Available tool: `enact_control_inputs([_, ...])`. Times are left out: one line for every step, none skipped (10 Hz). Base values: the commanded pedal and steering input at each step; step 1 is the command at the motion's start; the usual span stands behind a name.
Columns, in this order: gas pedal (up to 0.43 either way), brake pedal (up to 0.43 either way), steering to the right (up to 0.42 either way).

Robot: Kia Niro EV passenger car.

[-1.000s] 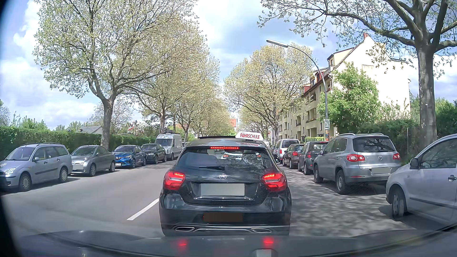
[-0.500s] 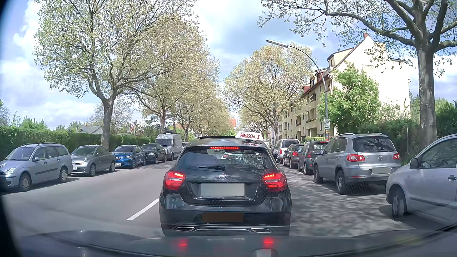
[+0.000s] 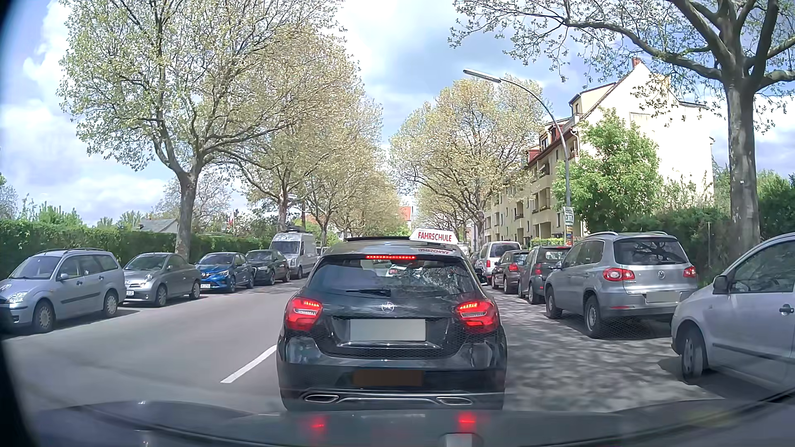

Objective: Follow the waypoints while adhering to traffic rules and regulations

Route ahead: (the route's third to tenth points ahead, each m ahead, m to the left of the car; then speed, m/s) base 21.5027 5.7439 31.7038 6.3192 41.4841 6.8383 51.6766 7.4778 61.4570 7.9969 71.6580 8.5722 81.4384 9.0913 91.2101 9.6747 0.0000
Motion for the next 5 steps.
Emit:
enact_control_inputs([0.000, 0.293, 0.009])
enact_control_inputs([0.000, 0.293, 0.010])
enact_control_inputs([0.000, 0.293, 0.009])
enact_control_inputs([0.000, 0.293, 0.010])
enact_control_inputs([0.000, 0.293, 0.009])
